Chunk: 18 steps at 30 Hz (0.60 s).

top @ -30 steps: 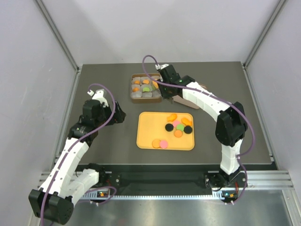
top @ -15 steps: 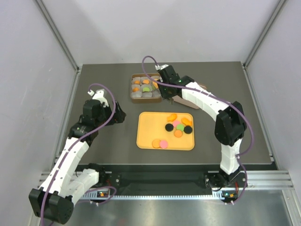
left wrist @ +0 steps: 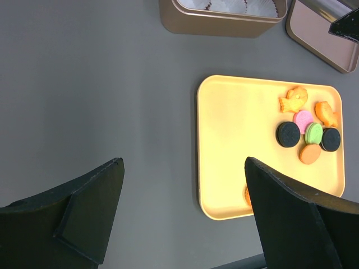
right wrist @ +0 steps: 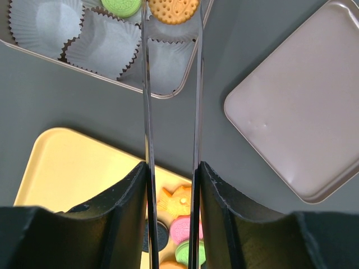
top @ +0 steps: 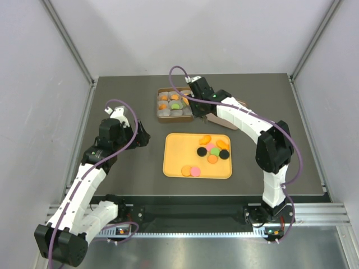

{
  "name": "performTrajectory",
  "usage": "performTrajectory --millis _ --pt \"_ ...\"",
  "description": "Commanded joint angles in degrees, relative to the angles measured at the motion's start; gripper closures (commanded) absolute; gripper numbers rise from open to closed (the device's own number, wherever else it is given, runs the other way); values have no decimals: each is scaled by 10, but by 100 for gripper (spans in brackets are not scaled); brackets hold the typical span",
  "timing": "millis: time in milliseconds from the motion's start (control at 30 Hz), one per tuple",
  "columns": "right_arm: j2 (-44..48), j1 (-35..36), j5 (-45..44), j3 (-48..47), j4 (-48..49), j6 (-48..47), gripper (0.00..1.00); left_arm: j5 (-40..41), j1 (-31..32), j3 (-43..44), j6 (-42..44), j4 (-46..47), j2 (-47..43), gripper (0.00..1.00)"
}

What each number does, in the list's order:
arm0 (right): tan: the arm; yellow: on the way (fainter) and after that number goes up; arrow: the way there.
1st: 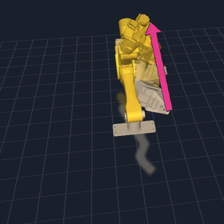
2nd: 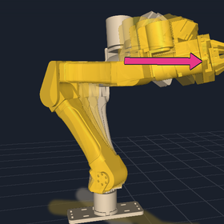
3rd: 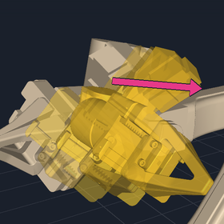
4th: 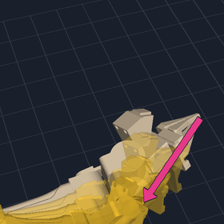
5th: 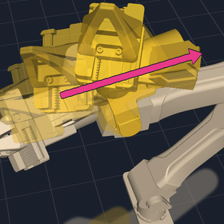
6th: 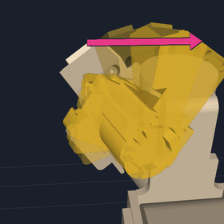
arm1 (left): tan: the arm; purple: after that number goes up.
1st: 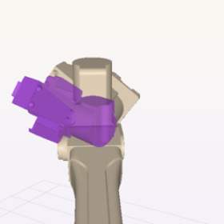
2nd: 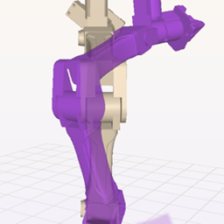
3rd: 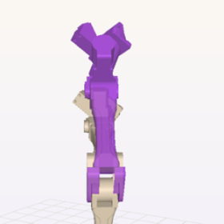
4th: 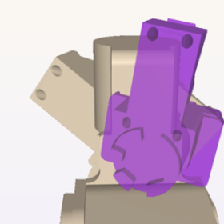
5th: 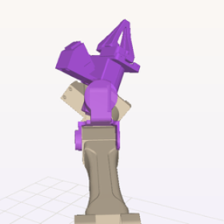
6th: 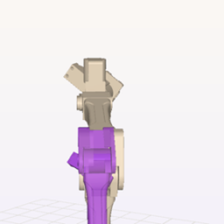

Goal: Pack the cookies

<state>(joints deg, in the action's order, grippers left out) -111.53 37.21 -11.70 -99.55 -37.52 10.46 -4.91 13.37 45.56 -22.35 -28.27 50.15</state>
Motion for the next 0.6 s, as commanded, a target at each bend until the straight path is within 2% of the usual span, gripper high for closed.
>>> performTrajectory --millis 0,567 --pt "-1 -7 -18 -36 2 -5 62 0 -4 2 2 20 0 7" --pt "2 -6 -17 -40 -4 -3 60 -1 -4 2 2 19 -1 7"
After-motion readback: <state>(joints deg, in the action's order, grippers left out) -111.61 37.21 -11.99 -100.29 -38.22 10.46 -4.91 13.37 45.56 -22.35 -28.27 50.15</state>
